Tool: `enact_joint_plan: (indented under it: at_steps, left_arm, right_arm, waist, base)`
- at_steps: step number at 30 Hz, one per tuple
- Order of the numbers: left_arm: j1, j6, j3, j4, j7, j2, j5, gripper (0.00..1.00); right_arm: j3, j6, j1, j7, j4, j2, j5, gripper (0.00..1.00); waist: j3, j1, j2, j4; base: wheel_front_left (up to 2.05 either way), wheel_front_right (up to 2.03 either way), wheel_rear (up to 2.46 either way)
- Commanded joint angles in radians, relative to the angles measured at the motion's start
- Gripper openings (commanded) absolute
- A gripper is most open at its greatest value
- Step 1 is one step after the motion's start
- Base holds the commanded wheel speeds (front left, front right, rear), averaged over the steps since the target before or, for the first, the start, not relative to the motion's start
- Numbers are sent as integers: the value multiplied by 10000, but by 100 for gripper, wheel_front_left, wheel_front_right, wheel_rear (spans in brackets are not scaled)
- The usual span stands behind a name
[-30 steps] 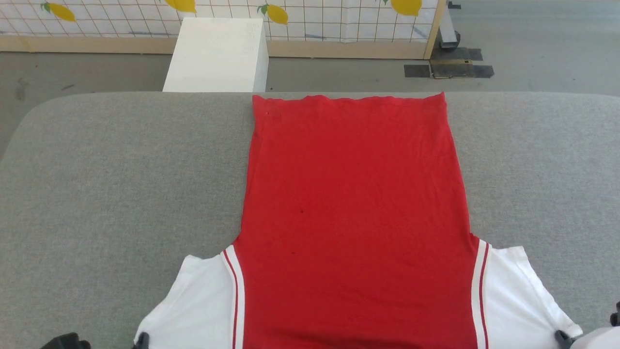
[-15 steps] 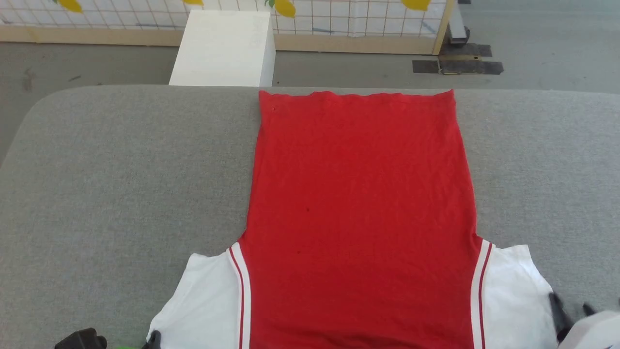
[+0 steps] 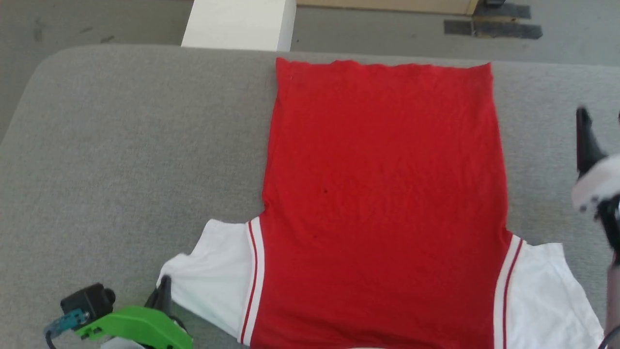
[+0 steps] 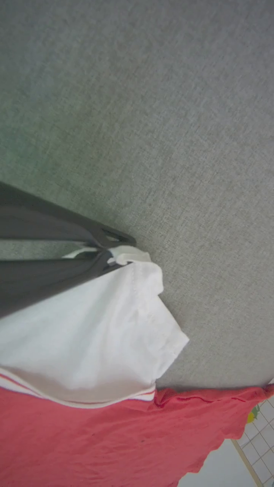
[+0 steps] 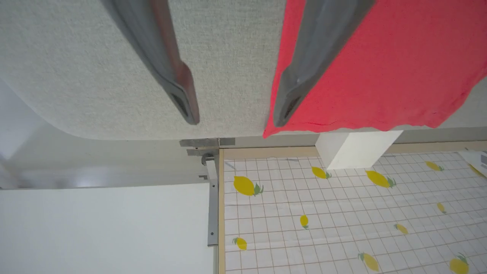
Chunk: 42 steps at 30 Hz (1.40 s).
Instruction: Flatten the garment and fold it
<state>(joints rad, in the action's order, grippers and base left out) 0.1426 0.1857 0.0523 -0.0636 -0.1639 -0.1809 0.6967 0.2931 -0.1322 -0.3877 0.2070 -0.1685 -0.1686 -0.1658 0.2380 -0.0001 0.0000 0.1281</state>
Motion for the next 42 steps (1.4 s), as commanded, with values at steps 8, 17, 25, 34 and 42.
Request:
enact_joint_plan:
  at_steps: [8, 17, 25, 34, 42]
  left_arm:
    - [-852, -175, 530, -478, 242, 335, -257, 0]
    - [-1346, -481, 968, -5, 685, 785, -71, 0]
    - [-1552, -624, 1140, 465, 952, 915, 24, 0]
    - [-1687, -699, 1252, 852, 1073, 958, 96, 0]
    - [-1291, -526, 1078, 840, 1026, 644, 39, 0]
  right_arm:
    - [-726, 15, -3318, 675, -2004, -959, 499, 100]
    - [-79, 15, -5820, 2725, -3770, -1438, 1675, 100]
    - [505, 15, -6424, 4925, -3876, -1269, 2533, 39]
    - [572, 15, -6006, 4852, -2854, -1223, 2796, 0]
    - [1587, 15, -3430, 992, -1806, -434, 1803, 0]
  waist:
    - [2125, 1, 0, 1434]
    - [3475, 1, 0, 2250]
    - [3801, 1, 0, 2283]
    - [3474, 1, 0, 2176]
    - [1966, 1, 0, 1659]
  base:
    - [0, 0, 0]
    - [0, 0, 0]
    - [0, 0, 0]
    - [0, 0, 0]
    - [0, 0, 0]
